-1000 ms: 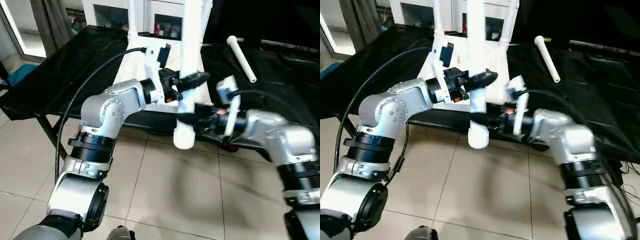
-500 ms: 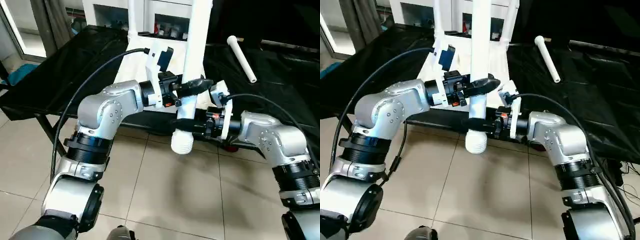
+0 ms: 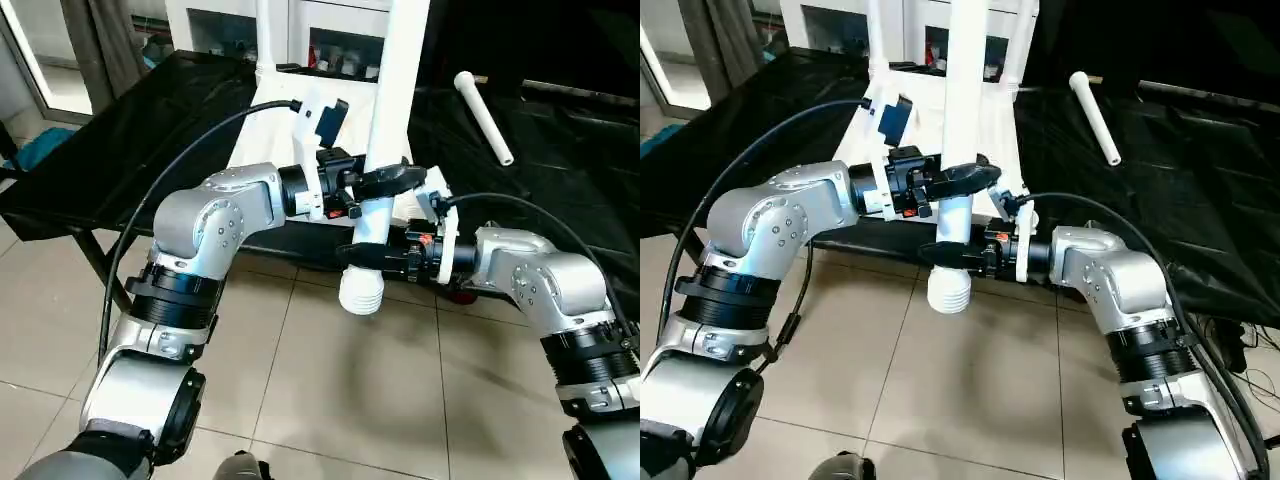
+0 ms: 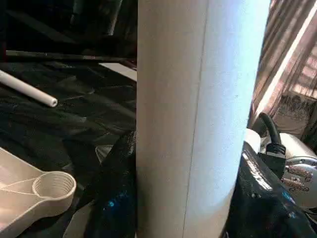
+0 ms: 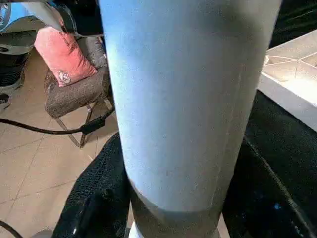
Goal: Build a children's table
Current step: Move to table
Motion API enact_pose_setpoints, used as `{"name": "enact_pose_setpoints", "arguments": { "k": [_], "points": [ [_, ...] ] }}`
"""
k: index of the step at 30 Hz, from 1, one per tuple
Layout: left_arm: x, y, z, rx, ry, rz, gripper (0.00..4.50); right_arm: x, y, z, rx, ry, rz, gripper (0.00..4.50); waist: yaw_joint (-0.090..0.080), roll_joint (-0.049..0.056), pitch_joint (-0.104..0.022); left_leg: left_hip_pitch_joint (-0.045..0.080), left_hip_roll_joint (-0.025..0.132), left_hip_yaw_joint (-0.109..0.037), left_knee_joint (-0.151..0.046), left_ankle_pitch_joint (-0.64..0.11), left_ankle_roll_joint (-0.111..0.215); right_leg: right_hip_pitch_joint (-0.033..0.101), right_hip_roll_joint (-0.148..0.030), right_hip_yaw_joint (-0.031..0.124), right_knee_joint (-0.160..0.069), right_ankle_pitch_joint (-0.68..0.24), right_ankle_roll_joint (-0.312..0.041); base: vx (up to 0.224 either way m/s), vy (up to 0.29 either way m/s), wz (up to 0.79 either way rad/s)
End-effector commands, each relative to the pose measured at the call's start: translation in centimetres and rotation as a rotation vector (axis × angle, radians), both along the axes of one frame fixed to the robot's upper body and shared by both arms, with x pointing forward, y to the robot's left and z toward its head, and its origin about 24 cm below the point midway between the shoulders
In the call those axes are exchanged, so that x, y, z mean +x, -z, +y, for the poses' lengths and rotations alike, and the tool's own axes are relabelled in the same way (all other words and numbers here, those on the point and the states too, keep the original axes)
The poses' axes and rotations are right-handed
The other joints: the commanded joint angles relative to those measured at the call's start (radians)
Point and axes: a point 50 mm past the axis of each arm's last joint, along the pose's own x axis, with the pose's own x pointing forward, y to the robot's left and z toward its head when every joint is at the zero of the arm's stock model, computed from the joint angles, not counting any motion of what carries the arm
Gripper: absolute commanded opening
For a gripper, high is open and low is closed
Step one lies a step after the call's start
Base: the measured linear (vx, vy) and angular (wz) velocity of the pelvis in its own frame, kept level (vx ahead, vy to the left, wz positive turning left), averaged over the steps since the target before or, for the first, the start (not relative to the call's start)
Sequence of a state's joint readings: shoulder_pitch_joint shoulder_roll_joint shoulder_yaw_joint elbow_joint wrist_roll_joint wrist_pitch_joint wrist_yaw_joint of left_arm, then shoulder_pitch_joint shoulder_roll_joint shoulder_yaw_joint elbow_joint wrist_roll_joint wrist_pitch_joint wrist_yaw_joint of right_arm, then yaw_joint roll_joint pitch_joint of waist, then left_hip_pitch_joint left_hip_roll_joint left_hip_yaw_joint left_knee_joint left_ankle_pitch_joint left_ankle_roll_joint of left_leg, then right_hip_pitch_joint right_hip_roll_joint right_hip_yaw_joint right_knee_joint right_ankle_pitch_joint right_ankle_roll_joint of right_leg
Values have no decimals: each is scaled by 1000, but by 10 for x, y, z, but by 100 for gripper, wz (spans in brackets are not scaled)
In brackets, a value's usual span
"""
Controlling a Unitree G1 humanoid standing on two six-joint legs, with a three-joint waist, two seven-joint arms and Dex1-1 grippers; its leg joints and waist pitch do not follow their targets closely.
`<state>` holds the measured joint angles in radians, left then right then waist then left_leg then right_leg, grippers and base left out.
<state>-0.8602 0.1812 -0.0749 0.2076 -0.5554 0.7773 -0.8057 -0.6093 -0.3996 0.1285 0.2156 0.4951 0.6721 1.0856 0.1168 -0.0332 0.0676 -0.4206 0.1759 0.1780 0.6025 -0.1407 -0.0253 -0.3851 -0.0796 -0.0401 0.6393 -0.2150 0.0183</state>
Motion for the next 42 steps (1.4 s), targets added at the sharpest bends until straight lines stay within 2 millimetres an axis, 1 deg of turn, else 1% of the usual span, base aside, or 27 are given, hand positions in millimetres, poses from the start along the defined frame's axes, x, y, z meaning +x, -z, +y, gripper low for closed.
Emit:
{"name": "enact_pose_setpoints", "arguments": {
  "k": [1,4,5,6,7,10,11,12,18,20,21,27,28,30,33,34,35,37,38,42],
  "points": [
    [-6,-6,-5,-19,49,-28,184,-2,5,-3,-29,10,4,213,3,-11,-83,42,48,-10,-63,-137,8,39,-65,30,-67,-34,-256,0,0,0],
    [-6,-7,-5,-19,51,-29,184,-1,7,-4,-40,19,-1,213,3,-11,-83,42,48,-10,-62,-137,9,40,-66,30,-67,-31,-258,0,0,0],
    [-6,-7,-5,-19,51,-29,184,-1,7,-4,-39,23,0,239,2,-12,-83,42,48,-10,-62,-137,9,40,-65,30,-67,-32,-259,0,0,0],
    [-6,-7,-5,-19,51,-29,184,-1,7,-4,-28,19,11,254,2,-11,-83,42,48,-10,-62,-137,8,39,-65,30,-67,-33,-259,0,0,0],
    [-6,-7,-5,-19,51,-29,184,-1,7,-3,-24,14,13,265,3,-13,-83,42,48,-10,-62,-137,11,40,-66,30,-67,-34,-260,0,0,0],
    [-7,-6,-5,-17,52,-29,184,-2,8,-3,-40,11,2,274,3,-12,-83,42,49,-10,-62,-139,9,39,-66,30,-68,-44,-259,0,0,0],
    [-7,-6,-5,-16,55,-28,184,-2,9,-2,-48,12,-3,294,3,-14,-83,41,49,-10,-63,-138,8,40,-66,30,-67,-43,-259,0,0,0],
    [-8,-5,-5,-15,59,-28,184,-2,10,-2,-55,12,-7,297,3,-13,-82,41,49,-10,-63,-140,7,39,-66,30,-67,-45,-258,0,0,0],
    [-10,-5,-5,-10,71,-27,184,-4,10,-1,-50,-5,-4,297,2,-13,-82,42,48,-10,-62,-143,10,39,-66,31,-68,-49,-256,0,0,0],
    [-10,-5,-5,-9,79,-26,184,-4,10,-1,-49,-6,-4,297,2,-12,-82,42,49,-10,-63,-149,6,39,-66,30,-69,-57,-255,0,0,0],
    [-10,-5,-5,-8,82,-26,184,-4,10,-1,-47,-6,-3,297,2,-9,-82,42,49,-11,-63,-149,5,38,-65,31,-69,-55,-254,0,0,0],
    [-12,-4,-6,0,93,-25,184,-4,10,0,-39,-7,-4,297,3,-11,-83,43,48,-10,-62,-143,8,39,-65,31,-67,-35,-261,0,0,0],
    [-12,-3,-6,1,94,-24,184,-4,10,0,-38,-7,-4,297,2,-8,-83,42,48,-11,-63,-145,7,40,-65,30,-67,-37,-261,0,0,0],
    [-12,-3,-6,4,93,-23,184,-4,9,0,-35,-7,-4,263,2,-8,-83,43,49,-11,-63,-146,6,39,-65,30,-67,-34,-261,0,0,0],
    [-12,-2,-6,8,95,-23,184,-4,9,-1,-32,-7,-3,260,2,-8,-83,43,49,-11,-64,-154,4,39,-65,30,-67,-41,-260,0,0,0],
    [-12,-2,-6,9,95,-23,184,-4,9,-1,-31,-6,-3,232,2,-6,-83,43,49,-11,-63,-152,2,39,-65,31,-67,-37,-261,0,0,0],
    [-12,-2,-5,9,95,-24,184,-4,9,-1,-30,-6,-3,232,2,-6,-83,43,49,-11,-63,-152,2,39,-65,31,-67,-37,-261,0,0,0],
    [-11,-2,-5,9,96,-26,184,-4,9,0,-29,-6,-3,213,2,-7,-84,43,48,-11,-63,-152,2,40,-65,31,-67,-32,-262,0,0,0],
    [-11,-3,-5,7,95,-28,184,-4,9,0,-28,-6,-3,206,2,-6,-84,43,48,-11,-63,-149,3,39,-65,31,-66,-27,-263,0,0,0],
    [-11,-3,-5,7,93,-33,184,-4,9,0,-26,-8,-5,197,2,-6,-84,43,48,-11,-63,-151,3,40,-64,30,-66,-28,-264,0,0,0]
  ]
}}
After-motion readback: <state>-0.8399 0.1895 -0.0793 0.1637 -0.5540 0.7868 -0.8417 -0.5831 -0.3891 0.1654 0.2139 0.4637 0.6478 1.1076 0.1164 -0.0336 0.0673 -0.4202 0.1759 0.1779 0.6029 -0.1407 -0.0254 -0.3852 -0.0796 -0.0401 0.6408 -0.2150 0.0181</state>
